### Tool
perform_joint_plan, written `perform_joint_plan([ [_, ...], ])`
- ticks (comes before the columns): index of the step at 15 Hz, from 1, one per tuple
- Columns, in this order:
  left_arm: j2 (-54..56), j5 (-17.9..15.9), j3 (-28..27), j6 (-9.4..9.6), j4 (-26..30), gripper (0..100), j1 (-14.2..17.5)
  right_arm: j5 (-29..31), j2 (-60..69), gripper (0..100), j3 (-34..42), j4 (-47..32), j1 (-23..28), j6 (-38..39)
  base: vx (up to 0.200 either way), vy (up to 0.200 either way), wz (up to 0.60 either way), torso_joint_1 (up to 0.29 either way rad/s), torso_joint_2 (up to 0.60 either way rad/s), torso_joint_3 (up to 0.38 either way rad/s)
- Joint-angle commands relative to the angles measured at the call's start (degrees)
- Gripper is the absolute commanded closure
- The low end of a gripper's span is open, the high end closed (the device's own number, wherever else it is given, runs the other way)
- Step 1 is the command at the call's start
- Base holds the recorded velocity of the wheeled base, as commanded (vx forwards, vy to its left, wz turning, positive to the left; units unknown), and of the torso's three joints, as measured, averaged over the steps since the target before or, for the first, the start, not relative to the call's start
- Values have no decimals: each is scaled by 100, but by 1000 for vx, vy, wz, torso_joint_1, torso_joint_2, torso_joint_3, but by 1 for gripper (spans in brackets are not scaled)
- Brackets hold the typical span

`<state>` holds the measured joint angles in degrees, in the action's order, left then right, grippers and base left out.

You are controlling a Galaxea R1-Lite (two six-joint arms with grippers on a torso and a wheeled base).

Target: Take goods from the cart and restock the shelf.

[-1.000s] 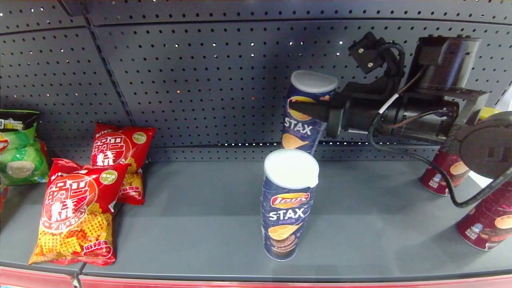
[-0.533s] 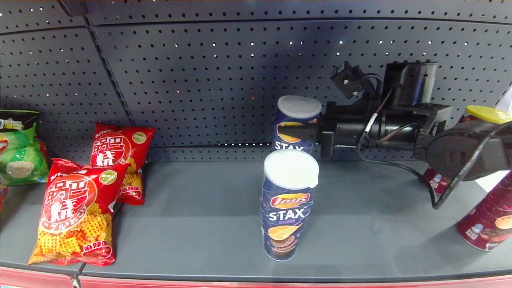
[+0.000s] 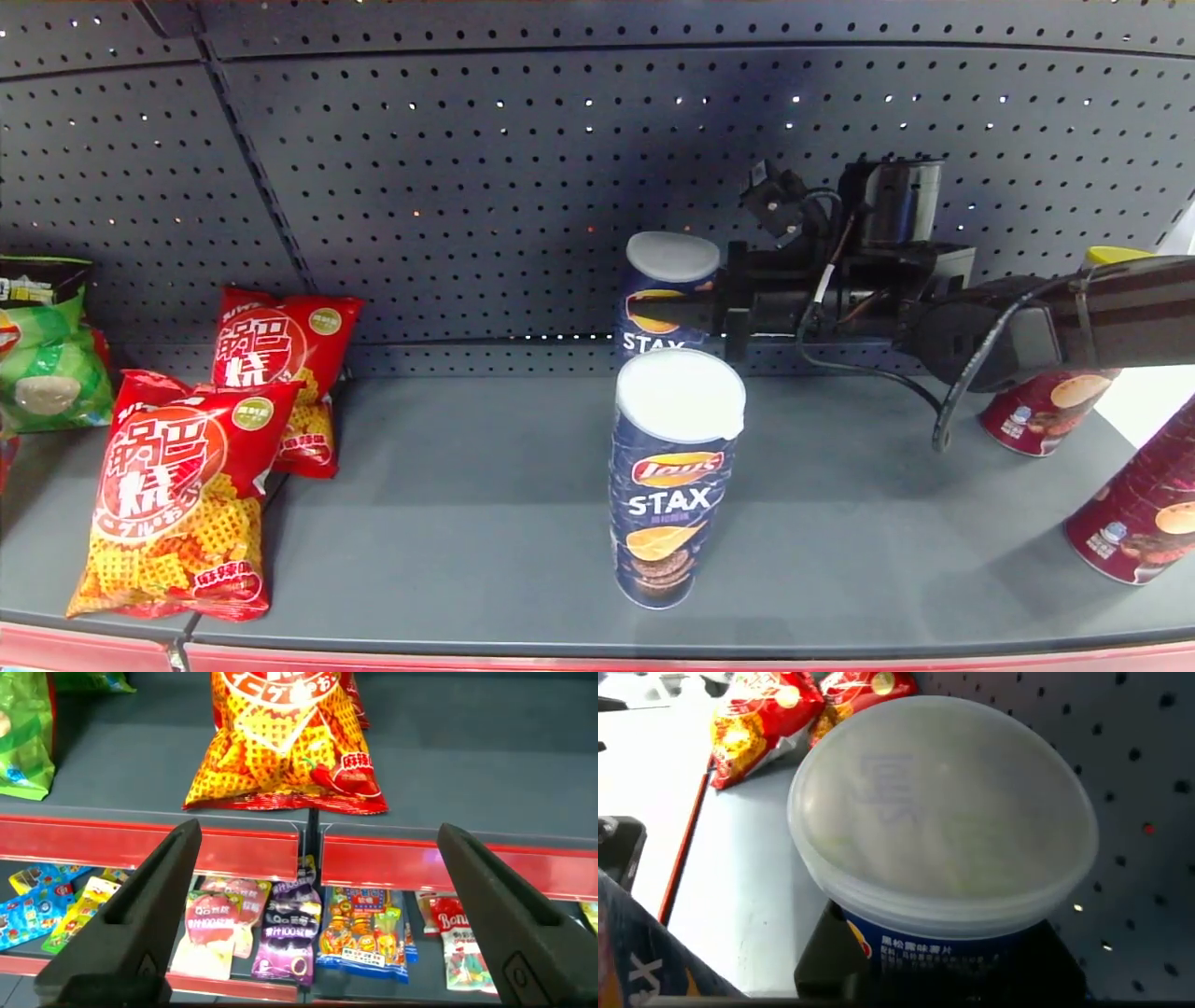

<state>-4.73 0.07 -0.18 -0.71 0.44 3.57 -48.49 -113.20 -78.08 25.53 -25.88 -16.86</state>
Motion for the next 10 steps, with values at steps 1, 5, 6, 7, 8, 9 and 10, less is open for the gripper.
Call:
perform_joint_plan([
  [1,-28,1,1,0,0,0,3,-37,-44,100,-67,-30,-5,-2,0,0,0,0,0,0],
  [5,-28,1,1,0,0,0,3,-116,-35,100,3,-30,22,-19,0,0,0,0,0,0],
  [6,-28,1,1,0,0,0,3,-116,-35,100,12,-30,13,-19,0,0,0,0,0,0],
  [7,-28,1,1,0,0,0,3,-116,-9,100,109,-30,13,-19,0,0,0,0,0,0],
  [8,-28,1,1,-8,0,0,3,-116,0,100,179,-30,13,-54,0,0,0,0,0,0],
  [9,-28,1,1,0,0,0,3,-116,0,100,249,-30,13,-89,0,0,0,0,0,0],
  [10,-28,1,1,0,0,0,3,-108,0,100,329,-30,13,-107,0,0,0,0,0,0],
])
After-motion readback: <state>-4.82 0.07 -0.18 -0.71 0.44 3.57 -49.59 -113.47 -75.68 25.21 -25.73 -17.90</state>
